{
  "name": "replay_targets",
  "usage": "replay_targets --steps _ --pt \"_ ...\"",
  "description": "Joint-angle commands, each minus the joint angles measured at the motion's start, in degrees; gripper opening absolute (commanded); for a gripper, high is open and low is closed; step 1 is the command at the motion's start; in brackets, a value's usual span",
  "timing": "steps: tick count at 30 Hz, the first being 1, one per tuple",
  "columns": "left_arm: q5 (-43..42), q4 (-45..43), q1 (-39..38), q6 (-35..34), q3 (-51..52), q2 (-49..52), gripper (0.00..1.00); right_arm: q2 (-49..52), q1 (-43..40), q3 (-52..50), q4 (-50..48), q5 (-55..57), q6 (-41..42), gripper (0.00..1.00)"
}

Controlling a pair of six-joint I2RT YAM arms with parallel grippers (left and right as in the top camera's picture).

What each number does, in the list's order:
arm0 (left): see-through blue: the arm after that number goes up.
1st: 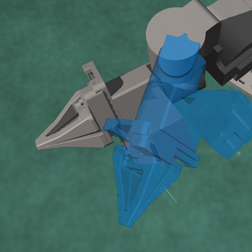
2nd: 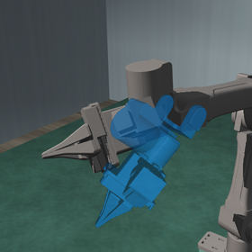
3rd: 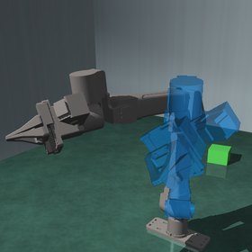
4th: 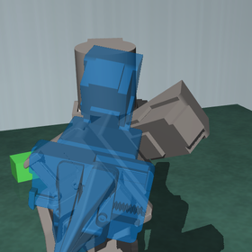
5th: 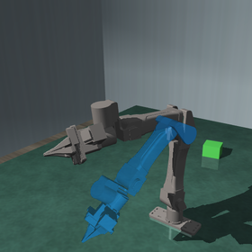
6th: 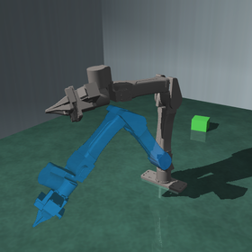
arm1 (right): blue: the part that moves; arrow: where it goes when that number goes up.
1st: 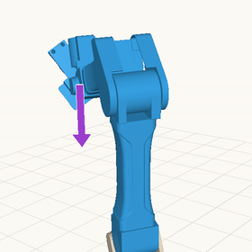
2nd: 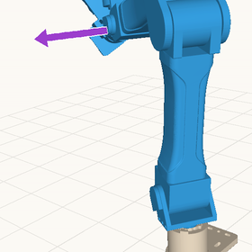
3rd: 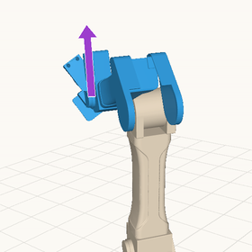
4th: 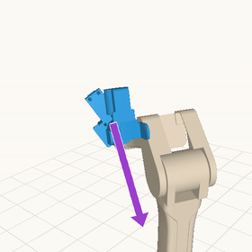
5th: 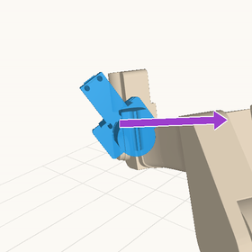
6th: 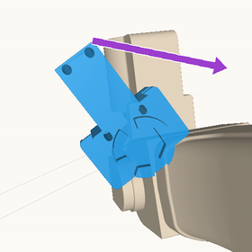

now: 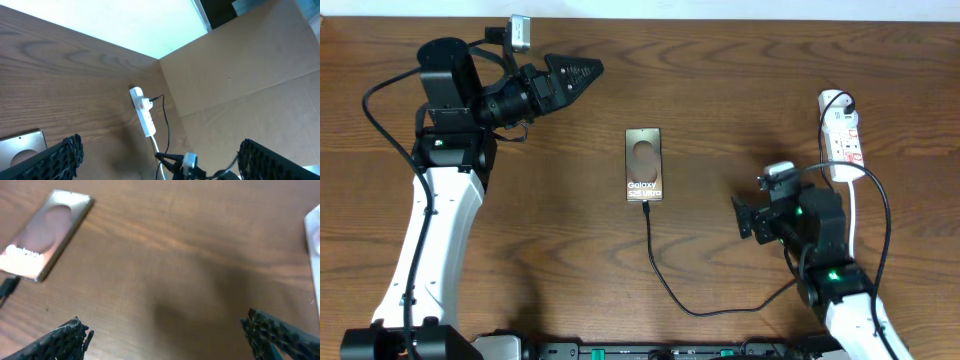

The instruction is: Plug charger to phone and switch on socket

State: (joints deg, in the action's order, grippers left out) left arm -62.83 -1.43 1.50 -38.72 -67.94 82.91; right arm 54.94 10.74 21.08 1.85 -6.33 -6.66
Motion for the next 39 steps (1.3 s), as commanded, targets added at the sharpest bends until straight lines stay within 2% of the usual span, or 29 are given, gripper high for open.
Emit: replay_targets --steps 1,10,17,25,33,39 --pt "-0.31 -0.09 0.20 0.79 -0.50 -0.94 1.00 -2.78 0.33 -3.80 -2.47 0.39 -0.72 0.99" --pt "-0.31 -0.09 0.20 0.79 -0.50 -0.94 1.00 -10.34 -0.46 -15.23 -13.09 0.39 -0.72 0.99" --pt "-0.31 -0.09 0.20 0.79 -0.50 -0.94 1.00 -16.26 -1.90 -20.63 -14.97 0.39 -0.72 0.99" --pt "-0.31 -0.09 0.20 0.81 -0.50 -0.94 1.00 -21.59 -2.08 -20.79 -11.41 0.39 -0.70 0.99" --pt "-0.31 -0.09 0.20 0.81 -0.50 -0.94 1.00 -28.30 -2.08 -20.79 2.03 0.42 -0.72 0.99" --pt "-0.31 -0.09 0.20 0.81 -0.50 -0.94 1.00 -36.17 -2.08 -20.79 1.95 0.42 -0.70 0.99"
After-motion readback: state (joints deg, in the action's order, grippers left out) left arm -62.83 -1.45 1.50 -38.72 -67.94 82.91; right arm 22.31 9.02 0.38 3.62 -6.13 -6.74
